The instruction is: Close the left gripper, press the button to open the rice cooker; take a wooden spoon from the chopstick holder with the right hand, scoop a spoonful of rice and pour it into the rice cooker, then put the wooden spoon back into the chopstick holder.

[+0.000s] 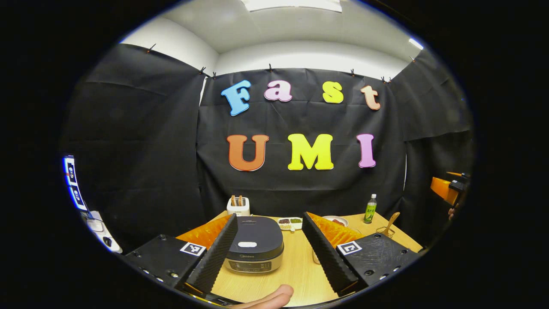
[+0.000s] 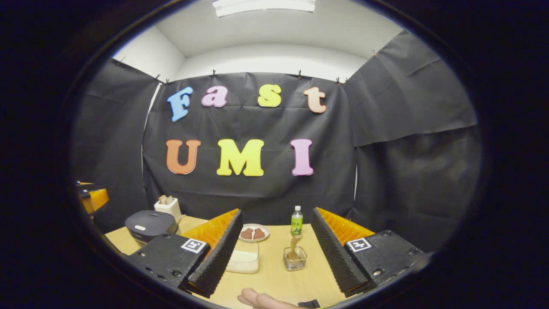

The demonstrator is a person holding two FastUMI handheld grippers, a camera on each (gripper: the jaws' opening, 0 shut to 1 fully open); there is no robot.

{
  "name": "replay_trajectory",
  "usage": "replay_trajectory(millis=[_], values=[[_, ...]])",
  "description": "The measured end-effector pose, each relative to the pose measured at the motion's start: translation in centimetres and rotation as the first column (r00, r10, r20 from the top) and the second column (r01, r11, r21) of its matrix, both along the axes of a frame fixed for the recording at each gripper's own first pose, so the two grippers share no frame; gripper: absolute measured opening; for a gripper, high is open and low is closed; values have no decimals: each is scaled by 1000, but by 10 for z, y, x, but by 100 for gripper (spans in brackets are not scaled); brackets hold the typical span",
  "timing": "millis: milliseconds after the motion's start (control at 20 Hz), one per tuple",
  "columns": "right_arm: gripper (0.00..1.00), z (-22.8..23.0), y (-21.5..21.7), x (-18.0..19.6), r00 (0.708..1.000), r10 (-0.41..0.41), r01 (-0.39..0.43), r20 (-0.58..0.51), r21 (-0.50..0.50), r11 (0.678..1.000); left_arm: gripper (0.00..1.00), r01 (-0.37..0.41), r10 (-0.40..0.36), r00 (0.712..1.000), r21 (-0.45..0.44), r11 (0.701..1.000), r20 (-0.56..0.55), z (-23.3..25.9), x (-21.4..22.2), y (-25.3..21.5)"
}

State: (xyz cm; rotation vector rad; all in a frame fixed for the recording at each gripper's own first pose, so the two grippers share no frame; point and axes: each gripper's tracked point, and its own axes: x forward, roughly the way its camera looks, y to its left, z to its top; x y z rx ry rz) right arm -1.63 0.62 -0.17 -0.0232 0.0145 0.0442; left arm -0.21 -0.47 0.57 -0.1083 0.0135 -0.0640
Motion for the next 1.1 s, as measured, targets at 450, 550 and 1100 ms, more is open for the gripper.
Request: replay_trajectory(millis=[450, 550, 1100], values=[[100, -15, -24, 9, 1000, 3, -2, -10, 25, 1000, 94, -15, 15, 998, 8, 1000, -54, -24, 24, 0], [100, -20, -33, 12, 1000, -3, 4, -17, 37, 999, 86, -9, 9, 998, -4, 1000, -54, -25, 30, -1], [100, -49, -62, 26, 998, 5, -2, -62, 40, 999, 0, 42, -40, 987, 7, 999, -158, -60, 72, -22]])
